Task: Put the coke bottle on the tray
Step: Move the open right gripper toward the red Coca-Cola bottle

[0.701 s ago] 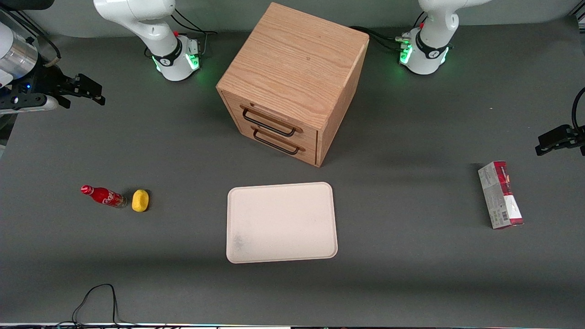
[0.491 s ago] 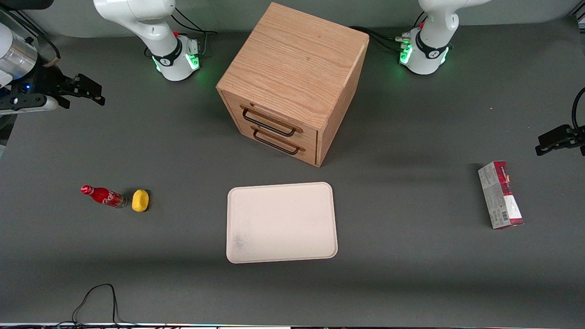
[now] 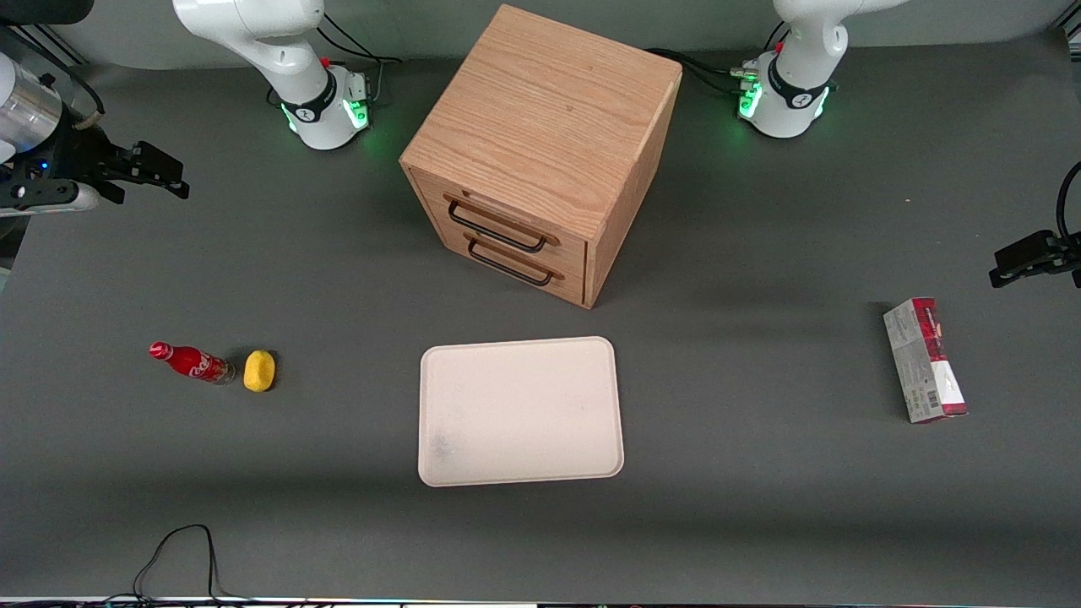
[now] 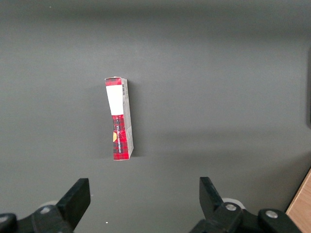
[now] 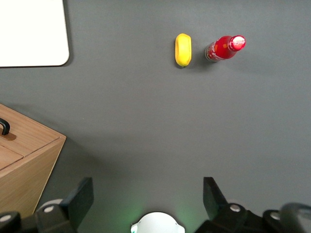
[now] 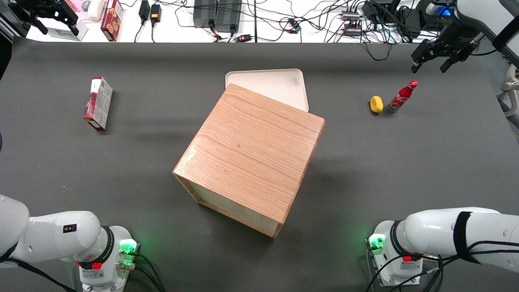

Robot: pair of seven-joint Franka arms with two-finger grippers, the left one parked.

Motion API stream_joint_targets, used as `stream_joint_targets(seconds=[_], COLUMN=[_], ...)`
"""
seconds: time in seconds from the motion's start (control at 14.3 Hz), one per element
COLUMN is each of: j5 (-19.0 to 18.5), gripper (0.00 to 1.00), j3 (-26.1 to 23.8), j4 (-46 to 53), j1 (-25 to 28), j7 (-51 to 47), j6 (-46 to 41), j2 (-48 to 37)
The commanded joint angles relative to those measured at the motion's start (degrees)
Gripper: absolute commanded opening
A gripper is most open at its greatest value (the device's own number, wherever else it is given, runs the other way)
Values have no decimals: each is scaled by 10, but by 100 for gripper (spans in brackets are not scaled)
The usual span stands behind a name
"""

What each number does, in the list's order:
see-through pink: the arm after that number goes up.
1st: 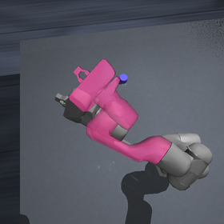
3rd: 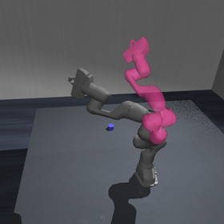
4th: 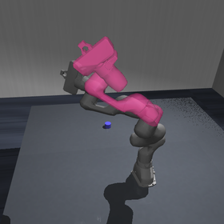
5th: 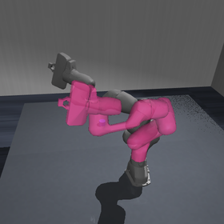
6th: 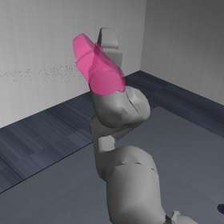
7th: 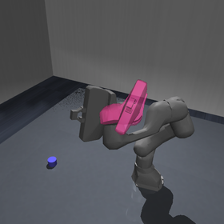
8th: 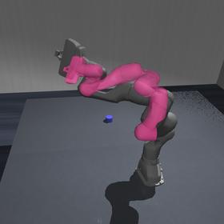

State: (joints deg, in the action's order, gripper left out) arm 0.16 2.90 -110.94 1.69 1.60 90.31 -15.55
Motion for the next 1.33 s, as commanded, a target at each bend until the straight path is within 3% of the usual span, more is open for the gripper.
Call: stream_joint_targets(seconds=[0.0,0.49,0.7,1.26], j5=[4,2,-3,-33], gripper=[100,100,100,100], j3=[8,31,69,276], j4=[26,27,26,106], j1=[-11,-12,-12,-14], j7=[5,9,32,305], j6=[-19,-18,-19,-13], j2=[9,17,17,114])
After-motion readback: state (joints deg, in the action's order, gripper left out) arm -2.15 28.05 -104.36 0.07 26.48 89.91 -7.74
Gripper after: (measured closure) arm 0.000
